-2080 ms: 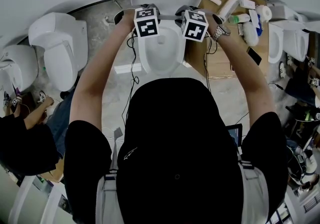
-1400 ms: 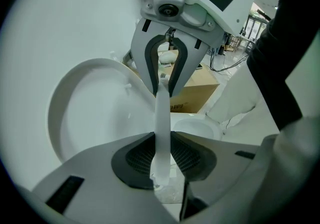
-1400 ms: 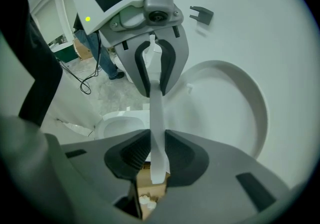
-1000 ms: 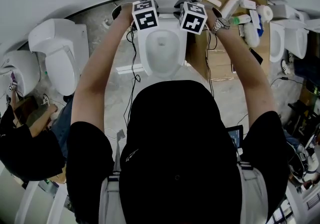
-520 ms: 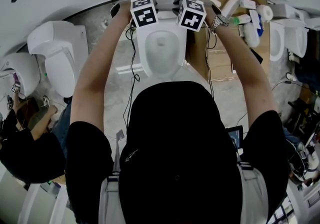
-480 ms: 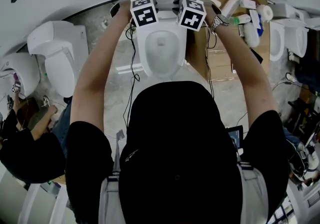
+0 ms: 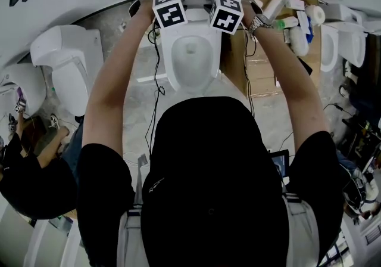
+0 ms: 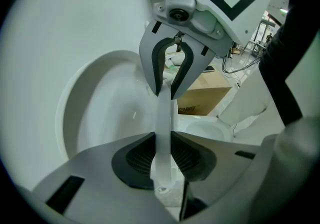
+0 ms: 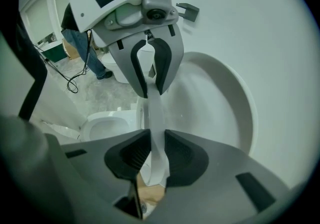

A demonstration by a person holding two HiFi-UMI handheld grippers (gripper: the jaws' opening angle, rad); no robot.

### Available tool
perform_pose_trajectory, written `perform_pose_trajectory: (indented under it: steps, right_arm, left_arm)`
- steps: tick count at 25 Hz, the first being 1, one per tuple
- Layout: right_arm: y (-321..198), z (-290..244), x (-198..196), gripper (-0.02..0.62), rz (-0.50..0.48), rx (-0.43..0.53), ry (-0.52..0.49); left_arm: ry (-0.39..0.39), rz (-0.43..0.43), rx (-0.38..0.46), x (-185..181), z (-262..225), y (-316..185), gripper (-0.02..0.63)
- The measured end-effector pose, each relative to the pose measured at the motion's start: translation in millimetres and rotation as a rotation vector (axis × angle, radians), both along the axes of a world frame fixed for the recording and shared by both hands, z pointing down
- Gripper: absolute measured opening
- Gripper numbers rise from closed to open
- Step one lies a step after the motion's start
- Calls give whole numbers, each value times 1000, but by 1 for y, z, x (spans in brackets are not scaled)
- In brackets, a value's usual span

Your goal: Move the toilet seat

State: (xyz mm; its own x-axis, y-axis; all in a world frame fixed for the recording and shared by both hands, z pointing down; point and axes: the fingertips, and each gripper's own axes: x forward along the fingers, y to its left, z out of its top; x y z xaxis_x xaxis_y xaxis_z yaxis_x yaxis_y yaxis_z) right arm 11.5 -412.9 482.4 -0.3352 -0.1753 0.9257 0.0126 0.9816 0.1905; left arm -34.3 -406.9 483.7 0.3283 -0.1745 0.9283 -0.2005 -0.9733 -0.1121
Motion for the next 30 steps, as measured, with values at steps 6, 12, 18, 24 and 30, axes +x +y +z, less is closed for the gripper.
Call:
perform_pose_trajectory:
  steps: [6, 12, 18, 24, 30]
  right_arm:
    - [-10, 2, -1, 92, 8, 24, 9]
    - [-21, 4, -1, 91, 14, 49, 15]
    - [-24, 5, -2, 89, 18, 54, 6]
    - [-26, 5, -3, 87, 12, 52, 5]
    - [-28, 5, -3, 88, 14, 43, -2]
  left_arm:
    - [3, -14, 15, -1, 2, -9, 98]
    - [2, -24, 19, -1, 2, -20, 97]
    - [5, -21, 13, -2, 3, -23, 97]
    - [14, -33, 19, -3, 2, -26, 97]
    - [18, -43, 31, -2, 3, -29, 97]
